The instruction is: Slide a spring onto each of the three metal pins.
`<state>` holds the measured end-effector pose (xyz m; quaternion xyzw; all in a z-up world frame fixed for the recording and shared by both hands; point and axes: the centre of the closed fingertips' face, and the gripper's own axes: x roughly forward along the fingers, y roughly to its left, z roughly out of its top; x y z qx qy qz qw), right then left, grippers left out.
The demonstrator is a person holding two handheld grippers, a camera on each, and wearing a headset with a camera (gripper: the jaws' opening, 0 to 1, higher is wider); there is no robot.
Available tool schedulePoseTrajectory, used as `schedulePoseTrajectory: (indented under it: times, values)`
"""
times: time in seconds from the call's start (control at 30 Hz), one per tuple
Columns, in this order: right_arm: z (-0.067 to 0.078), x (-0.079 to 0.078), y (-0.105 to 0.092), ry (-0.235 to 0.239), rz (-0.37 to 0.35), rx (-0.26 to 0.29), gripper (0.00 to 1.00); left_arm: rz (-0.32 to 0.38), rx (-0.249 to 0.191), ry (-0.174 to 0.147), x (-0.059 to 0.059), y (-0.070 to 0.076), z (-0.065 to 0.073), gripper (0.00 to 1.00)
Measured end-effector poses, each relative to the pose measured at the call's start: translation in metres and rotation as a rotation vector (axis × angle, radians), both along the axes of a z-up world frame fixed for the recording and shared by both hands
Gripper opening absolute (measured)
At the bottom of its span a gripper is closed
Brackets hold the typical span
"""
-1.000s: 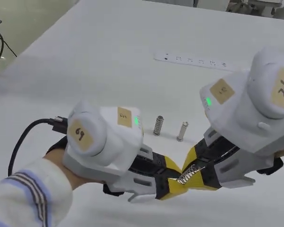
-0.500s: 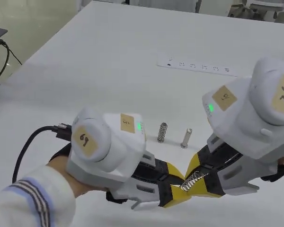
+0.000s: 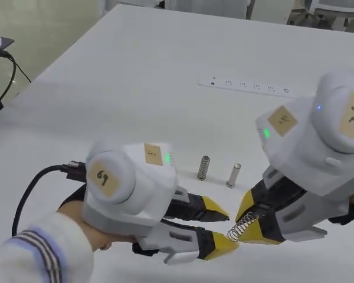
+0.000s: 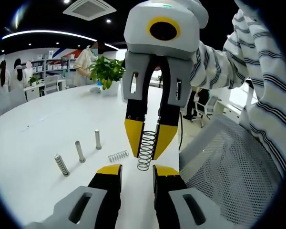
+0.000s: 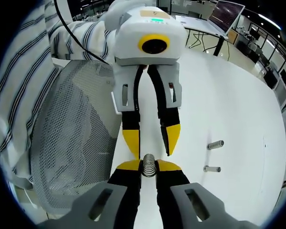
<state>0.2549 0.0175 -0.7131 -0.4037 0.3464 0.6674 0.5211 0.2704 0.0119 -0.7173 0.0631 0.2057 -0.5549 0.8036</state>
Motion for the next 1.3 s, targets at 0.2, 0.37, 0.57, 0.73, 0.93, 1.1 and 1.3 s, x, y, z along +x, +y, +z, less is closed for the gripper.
schedulePoseTrajectory:
  times: [0.2,0.37,0.57,0.73,0.93,1.1,1.3]
  values:
    - [-0.001,0.004,-0.004,-0.005,-0.013,-0.008,0.08,0.047,0.015,0.006,0.003,0.010,-0.004,0.26]
    - [0.000,0.008,-0.008,-0.012,-0.024,-0.014,0.08,0.118,0.006,0.018,0.010,0.022,-0.008,0.37]
    - [0.001,0.014,-0.012,-0.015,-0.044,-0.019,0.08,0.210,0.011,0.056,0.022,0.038,-0.020,0.55]
    - [0.001,0.018,-0.015,-0.018,-0.052,-0.024,0.08,0.264,0.023,0.075,0.027,0.046,-0.026,0.66]
    - [-0.001,0.023,-0.018,-0.017,-0.056,-0.036,0.08,0.293,0.027,0.062,0.032,0.049,-0.027,0.81]
    - [-0.001,0.028,-0.021,-0.021,-0.061,-0.041,0.08,0.328,0.011,0.051,0.037,0.052,-0.026,0.92]
    - [0.000,0.036,-0.026,-0.027,-0.073,-0.050,0.08,0.347,0.004,0.056,0.040,0.056,-0.025,0.98]
